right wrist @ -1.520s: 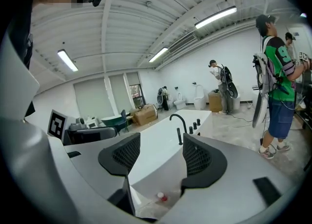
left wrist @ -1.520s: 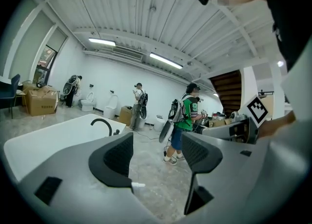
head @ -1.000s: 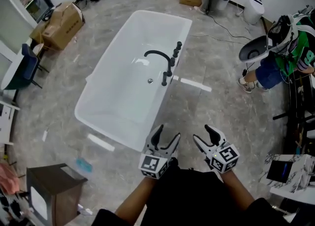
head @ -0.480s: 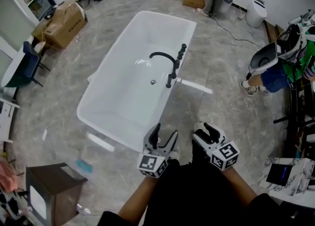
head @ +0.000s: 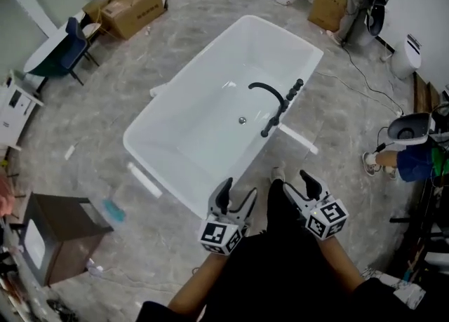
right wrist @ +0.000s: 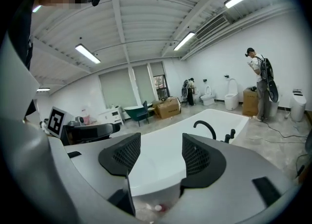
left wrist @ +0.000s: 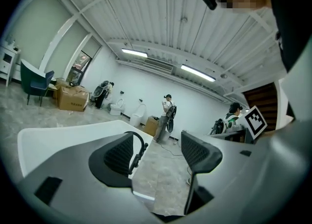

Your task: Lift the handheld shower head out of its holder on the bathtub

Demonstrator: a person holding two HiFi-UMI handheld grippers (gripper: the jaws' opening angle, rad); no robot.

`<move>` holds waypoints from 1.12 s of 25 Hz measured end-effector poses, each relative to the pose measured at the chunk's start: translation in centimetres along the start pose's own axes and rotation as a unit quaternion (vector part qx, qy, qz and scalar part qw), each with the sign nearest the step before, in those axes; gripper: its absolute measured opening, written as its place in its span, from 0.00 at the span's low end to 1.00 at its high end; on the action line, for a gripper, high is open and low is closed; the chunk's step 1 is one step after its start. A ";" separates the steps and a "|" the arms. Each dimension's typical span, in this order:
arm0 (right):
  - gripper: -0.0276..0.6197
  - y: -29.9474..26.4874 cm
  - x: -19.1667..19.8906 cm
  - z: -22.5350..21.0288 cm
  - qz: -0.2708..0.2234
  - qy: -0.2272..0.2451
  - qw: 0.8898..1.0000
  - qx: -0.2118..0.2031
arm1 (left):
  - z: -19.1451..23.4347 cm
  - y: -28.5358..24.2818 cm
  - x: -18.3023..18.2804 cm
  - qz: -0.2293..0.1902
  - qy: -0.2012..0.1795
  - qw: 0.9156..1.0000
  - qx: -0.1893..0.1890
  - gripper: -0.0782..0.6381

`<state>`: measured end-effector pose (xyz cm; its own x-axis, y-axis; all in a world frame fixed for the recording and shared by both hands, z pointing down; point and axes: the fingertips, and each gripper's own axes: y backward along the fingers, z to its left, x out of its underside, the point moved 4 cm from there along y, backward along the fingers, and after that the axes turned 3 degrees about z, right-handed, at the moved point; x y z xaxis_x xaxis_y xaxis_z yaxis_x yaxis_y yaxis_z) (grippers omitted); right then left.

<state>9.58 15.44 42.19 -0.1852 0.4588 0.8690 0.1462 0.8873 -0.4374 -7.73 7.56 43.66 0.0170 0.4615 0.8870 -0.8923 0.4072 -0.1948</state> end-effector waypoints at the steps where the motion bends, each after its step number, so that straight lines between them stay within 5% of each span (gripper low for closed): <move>1: 0.41 -1.1 -0.4 -0.6 0.004 0.003 1.000 -0.012 | 0.6 -0.7 -0.2 -0.003 0.001 1.000 -0.013 0.51; 8: 0.41 -10.1 -3.6 -7.8 0.050 0.048 0.991 -0.117 | 3.3 -8.3 -0.7 -0.014 0.015 0.995 -0.094 0.51; 15: 0.41 -16.4 -7.3 -13.9 0.096 0.090 0.973 -0.191 | 6.1 -14.7 -3.3 -0.033 0.030 0.982 -0.183 0.51; 28: 0.41 -20.4 -5.5 -20.5 0.144 0.078 0.949 -0.267 | 5.7 -22.3 -3.8 -0.020 0.036 0.969 -0.244 0.51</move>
<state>27.51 -6.09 51.06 0.0784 0.6298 0.7728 0.6492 0.5560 -0.5190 9.51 -7.82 47.03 0.0948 0.4846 0.8696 -0.5715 0.7417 -0.3510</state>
